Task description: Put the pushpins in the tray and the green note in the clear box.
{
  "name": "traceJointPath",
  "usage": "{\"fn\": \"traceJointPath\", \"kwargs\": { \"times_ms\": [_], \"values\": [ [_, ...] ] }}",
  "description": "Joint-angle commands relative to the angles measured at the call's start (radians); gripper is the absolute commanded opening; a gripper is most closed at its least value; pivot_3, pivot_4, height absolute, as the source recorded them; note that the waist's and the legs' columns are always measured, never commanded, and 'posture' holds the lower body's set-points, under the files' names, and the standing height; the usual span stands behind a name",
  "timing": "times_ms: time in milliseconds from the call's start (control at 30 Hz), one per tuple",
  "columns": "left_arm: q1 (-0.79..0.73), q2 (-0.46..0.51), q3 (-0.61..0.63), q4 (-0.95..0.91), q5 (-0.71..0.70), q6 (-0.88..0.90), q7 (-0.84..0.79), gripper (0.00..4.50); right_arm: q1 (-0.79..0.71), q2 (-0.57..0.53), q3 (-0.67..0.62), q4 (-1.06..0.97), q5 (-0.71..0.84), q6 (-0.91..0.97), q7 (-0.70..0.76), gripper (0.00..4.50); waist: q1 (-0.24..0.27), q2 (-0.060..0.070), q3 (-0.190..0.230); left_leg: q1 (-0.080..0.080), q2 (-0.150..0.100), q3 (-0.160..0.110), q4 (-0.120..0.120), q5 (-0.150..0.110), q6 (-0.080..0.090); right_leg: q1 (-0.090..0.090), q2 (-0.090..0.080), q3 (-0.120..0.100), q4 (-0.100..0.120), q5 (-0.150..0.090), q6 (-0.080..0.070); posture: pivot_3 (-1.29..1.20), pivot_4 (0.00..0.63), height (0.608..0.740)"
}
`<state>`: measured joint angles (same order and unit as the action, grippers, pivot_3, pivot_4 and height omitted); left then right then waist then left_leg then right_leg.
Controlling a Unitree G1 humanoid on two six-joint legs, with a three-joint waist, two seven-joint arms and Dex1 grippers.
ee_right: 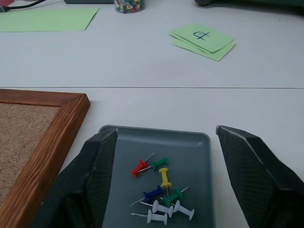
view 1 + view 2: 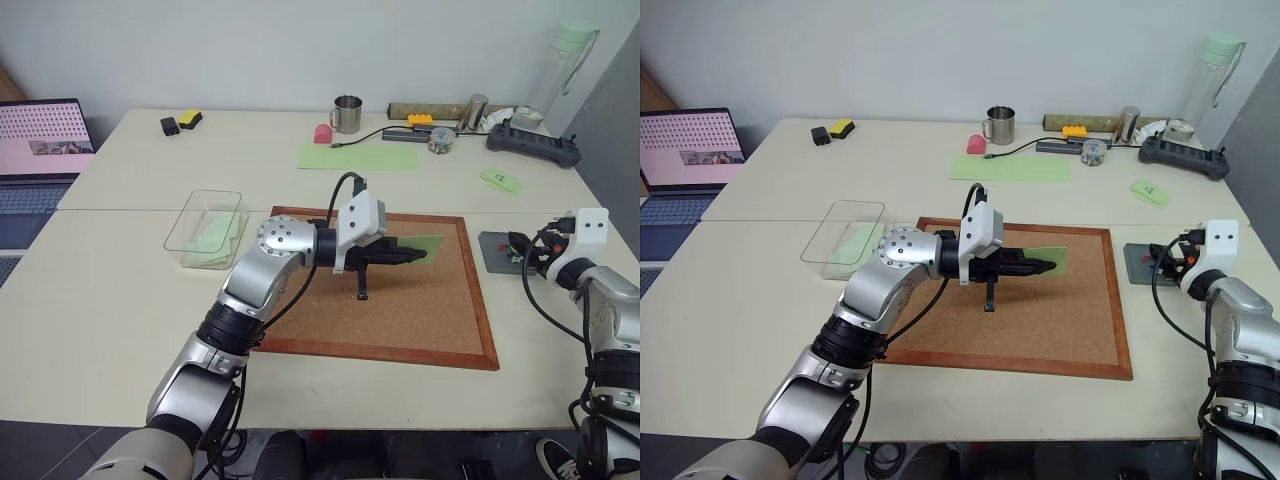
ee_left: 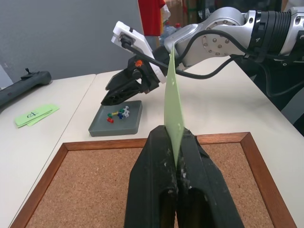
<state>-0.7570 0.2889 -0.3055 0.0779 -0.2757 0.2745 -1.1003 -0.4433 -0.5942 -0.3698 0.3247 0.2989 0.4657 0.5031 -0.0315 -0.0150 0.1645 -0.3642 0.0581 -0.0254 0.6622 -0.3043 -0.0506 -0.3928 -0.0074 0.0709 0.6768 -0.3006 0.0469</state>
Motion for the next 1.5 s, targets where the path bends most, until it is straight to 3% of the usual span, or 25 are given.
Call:
{"fn": "traceJointPath", "kwargs": {
  "times_ms": [33, 167, 300, 467, 733, 967, 1500],
  "values": [
    [-0.009, 0.004, 0.046, -0.033, -0.016, -0.021, 0.017, 0.0, 0.042, -0.035, 0.017, -0.135, 0.046, -0.034, 0.11, 3.52, 0.0, 0.0, 0.0, 0.0, 0.0, 0.0, 0.0, 0.0, 0.0, 0.0, 0.0, 0.0, 0.0, 0.0, 0.0, 0.0, 0.15, 0.74],
    [-0.036, 0.03, 0.132, 0.004, -0.017, 0.01, 0.091, 0.0, 0.15, -0.057, 0.037, -0.391, 0.158, 0.038, 0.239, 3.52, 0.002, 0.001, 0.001, 0.0, 0.0, -0.001, 0.0, 0.0, 0.0, 0.0, 0.0, -0.001, 0.0, 0.0, 0.0, 0.0, 0.15, 0.74],
    [0.004, 0.047, 0.274, -0.021, -0.02, 0.098, 0.286, 0.0, 0.198, -0.025, 0.031, -0.678, 0.352, 0.203, 0.209, 3.52, -0.003, 0.001, 0.001, 0.0, 0.0, -0.001, 0.0, 0.0, 0.0, 0.0, 0.0, 0.0, 0.0, 0.0, 0.0, 0.0, 0.15, 0.74],
    [0.079, 0.081, 0.429, -0.08, 0.032, 0.082, 0.499, 0.0, 0.178, -0.017, 0.064, -0.846, 0.46, 0.302, 0.147, 3.52, 0.003, 0.001, 0.001, -0.001, 0.001, -0.004, 0.0, 0.0, 0.0, 0.0, 0.0, -0.002, 0.001, 0.0, 0.0, 0.0, 0.15, 0.74],
    [0.225, 0.156, 0.641, -0.064, 0.09, 0.149, 0.804, 0.0, 0.047, 0.01, 0.132, -0.863, 0.502, 0.303, 0.102, 3.52, 0.004, 0.0, 0.001, -0.001, 0.001, -0.004, 0.0, 0.0, 0.0, -0.001, 0.0, -0.003, 0.001, 0.0, 0.0, 0.0, 0.15, 0.74],
    [0.303, 0.117, 0.656, -0.074, 0.039, 0.223, 0.84, 0.0, 0.021, 0.017, 0.16, -0.852, 0.504, 0.303, 0.103, 3.52, 0.03, -0.001, 0.002, -0.002, 0.001, -0.005, 0.0, 0.0, 0.0, -0.001, -0.002, -0.005, 0.001, 0.0, 0.0, 0.0, 0.15, 0.74],
    [0.24, 0.162, 0.665, -0.026, 0.0, 0.137, 0.82, 3.33, 0.055, 0.017, 0.151, -0.859, 0.491, 0.294, 0.071, 3.54, 0.029, -0.002, 0.002, -0.002, 0.001, -0.004, 0.0, 0.0, 0.0, -0.002, -0.001, -0.005, 0.001, 0.0, 0.0, 0.0, 0.15, 0.74]
  ]
}}
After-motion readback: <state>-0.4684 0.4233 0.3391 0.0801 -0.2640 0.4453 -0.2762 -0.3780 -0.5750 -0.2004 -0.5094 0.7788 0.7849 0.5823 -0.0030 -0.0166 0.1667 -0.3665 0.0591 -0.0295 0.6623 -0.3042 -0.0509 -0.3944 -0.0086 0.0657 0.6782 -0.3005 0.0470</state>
